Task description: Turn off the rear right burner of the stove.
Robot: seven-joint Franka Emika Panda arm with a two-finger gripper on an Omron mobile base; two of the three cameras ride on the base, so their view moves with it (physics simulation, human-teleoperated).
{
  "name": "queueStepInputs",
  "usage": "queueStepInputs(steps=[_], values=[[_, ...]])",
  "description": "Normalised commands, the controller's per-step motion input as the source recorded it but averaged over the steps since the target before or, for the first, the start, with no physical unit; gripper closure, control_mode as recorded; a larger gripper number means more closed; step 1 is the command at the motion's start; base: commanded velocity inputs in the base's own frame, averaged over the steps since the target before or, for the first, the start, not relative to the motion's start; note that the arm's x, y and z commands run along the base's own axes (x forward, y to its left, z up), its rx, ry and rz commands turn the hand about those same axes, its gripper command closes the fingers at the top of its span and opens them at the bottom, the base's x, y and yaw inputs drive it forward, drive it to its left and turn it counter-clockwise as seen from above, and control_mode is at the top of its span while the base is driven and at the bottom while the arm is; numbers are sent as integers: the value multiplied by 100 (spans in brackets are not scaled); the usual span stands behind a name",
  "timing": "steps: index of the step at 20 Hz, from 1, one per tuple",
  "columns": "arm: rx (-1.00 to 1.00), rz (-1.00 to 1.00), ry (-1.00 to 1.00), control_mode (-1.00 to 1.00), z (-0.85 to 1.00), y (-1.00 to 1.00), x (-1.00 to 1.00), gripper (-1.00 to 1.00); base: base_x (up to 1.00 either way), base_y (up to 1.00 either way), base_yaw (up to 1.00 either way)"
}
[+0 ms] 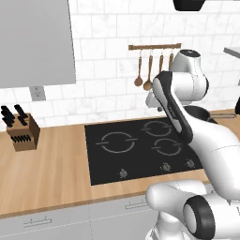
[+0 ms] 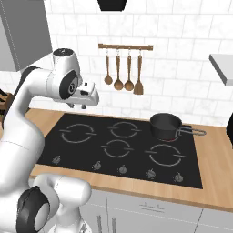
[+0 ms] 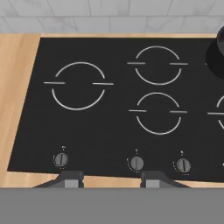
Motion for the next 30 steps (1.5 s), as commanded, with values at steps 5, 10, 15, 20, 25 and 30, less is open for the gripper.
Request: queueStepInputs(steps=[5, 10, 15, 20, 25, 30], values=[[0, 0, -2, -100, -7, -27, -5, -100, 0, 0, 0], [0, 0, -5, -100, -19, -47, -3, -100, 0, 0, 0], [0, 1, -1, -100, -23, -41, 0, -100, 0, 0, 0], [0, 3, 0, -100, -8, -37, 0, -100, 0, 0, 0], [0, 3, 0, -100, 0, -36, 0, -100, 0, 0, 0], [7, 6, -5, -100, -1, -53, 0, -100, 0, 0, 0]])
